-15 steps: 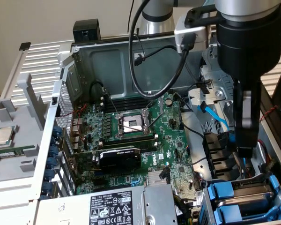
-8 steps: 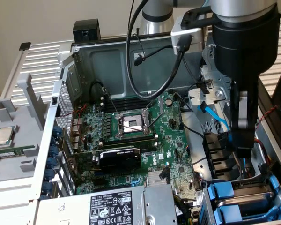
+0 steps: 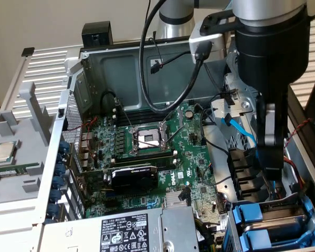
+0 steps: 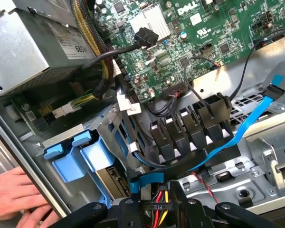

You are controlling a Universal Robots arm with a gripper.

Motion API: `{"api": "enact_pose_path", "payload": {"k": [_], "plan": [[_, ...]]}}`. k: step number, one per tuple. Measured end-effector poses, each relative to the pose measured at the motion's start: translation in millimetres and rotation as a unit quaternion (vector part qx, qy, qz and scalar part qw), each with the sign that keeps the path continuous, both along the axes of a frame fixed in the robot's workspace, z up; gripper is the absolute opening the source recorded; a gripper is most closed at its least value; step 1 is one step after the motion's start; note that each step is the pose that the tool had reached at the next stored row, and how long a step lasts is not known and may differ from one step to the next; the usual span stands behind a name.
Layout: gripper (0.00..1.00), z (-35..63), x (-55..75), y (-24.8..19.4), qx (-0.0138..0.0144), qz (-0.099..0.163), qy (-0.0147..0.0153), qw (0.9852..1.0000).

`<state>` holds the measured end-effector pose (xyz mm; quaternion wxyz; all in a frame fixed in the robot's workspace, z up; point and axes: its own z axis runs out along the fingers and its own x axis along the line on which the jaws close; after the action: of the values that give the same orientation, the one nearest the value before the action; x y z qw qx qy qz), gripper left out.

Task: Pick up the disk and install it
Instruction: 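Insert the first disk wire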

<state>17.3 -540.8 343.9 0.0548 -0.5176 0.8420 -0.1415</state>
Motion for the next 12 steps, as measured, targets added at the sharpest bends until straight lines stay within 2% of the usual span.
{"api": "enact_pose_path", "payload": {"k": [12], "plan": [[0.35,-4.8,0.9,2.5,-0.0004,-0.036,-0.0005,0.9993]]}}
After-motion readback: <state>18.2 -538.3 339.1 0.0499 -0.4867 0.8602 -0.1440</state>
